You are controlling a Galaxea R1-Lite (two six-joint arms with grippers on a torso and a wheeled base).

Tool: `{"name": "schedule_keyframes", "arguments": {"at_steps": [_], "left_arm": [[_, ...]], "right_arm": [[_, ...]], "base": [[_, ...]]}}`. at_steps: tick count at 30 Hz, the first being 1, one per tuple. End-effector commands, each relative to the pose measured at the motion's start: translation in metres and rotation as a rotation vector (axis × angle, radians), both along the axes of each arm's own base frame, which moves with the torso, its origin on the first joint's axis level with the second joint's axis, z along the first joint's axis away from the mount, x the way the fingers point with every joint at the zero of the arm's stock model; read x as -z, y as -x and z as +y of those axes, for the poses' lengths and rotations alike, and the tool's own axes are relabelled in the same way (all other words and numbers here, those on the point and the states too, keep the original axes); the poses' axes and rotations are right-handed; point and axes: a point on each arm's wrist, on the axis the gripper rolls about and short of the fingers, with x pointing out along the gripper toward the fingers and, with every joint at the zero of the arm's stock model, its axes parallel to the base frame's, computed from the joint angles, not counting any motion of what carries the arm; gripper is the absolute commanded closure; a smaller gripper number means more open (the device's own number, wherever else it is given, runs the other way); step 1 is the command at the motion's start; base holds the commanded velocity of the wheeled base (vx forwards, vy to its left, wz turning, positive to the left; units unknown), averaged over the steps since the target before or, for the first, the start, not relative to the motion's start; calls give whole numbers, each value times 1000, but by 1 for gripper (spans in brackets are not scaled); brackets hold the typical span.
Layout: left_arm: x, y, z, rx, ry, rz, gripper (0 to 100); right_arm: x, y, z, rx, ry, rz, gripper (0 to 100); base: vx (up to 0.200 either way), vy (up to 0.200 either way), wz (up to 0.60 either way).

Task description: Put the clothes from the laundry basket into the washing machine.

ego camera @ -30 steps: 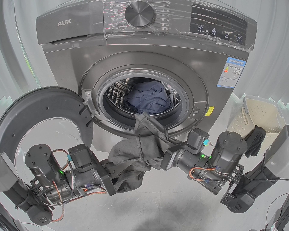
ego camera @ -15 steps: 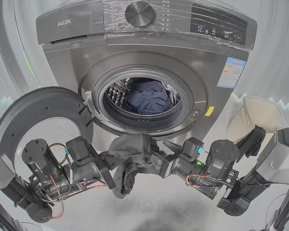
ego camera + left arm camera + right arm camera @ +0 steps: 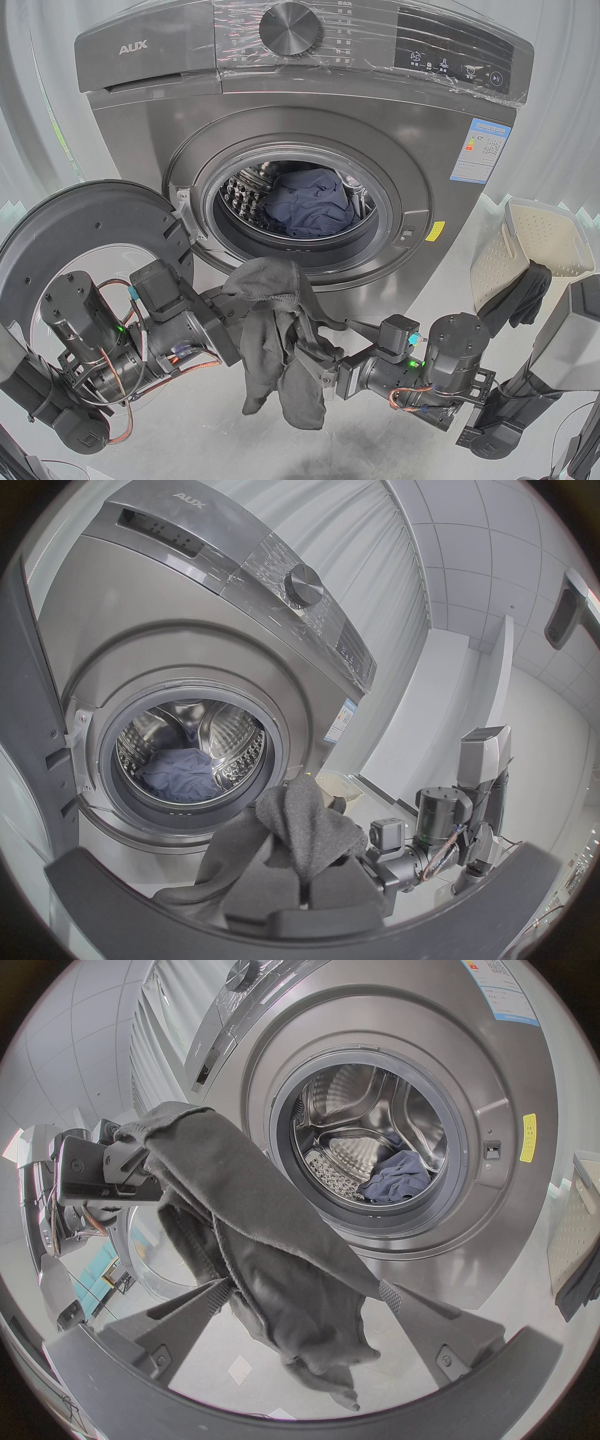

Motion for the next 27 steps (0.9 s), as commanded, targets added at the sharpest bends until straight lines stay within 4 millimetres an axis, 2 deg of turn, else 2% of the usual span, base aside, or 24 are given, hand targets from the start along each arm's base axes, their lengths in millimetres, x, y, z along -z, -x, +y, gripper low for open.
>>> {"name": "schedule_keyframes", "arguments": {"at_steps": [1, 7, 13, 17, 27], "left_arm": [[0, -4, -1, -11, 4, 1, 100], [7, -7, 2, -37, -11, 30, 100], [22, 2, 3, 3, -55, 86, 100], [32, 2, 3, 7, -80, 116, 100], [35, 4, 4, 24, -91, 129, 100]], "right_arm": [[0, 0, 0, 0, 0, 1, 0], [-1, -1, 1, 1, -3, -2, 0], [-5, -14, -2, 38, -24, -25, 0], [-4, -17, -1, 41, -24, -25, 0], [-7, -23, 2, 47, -43, -43, 0]], "base": [[0, 0, 0], [0, 0, 0], [0, 0, 0], [0, 0, 0], [0, 0, 0]]}}
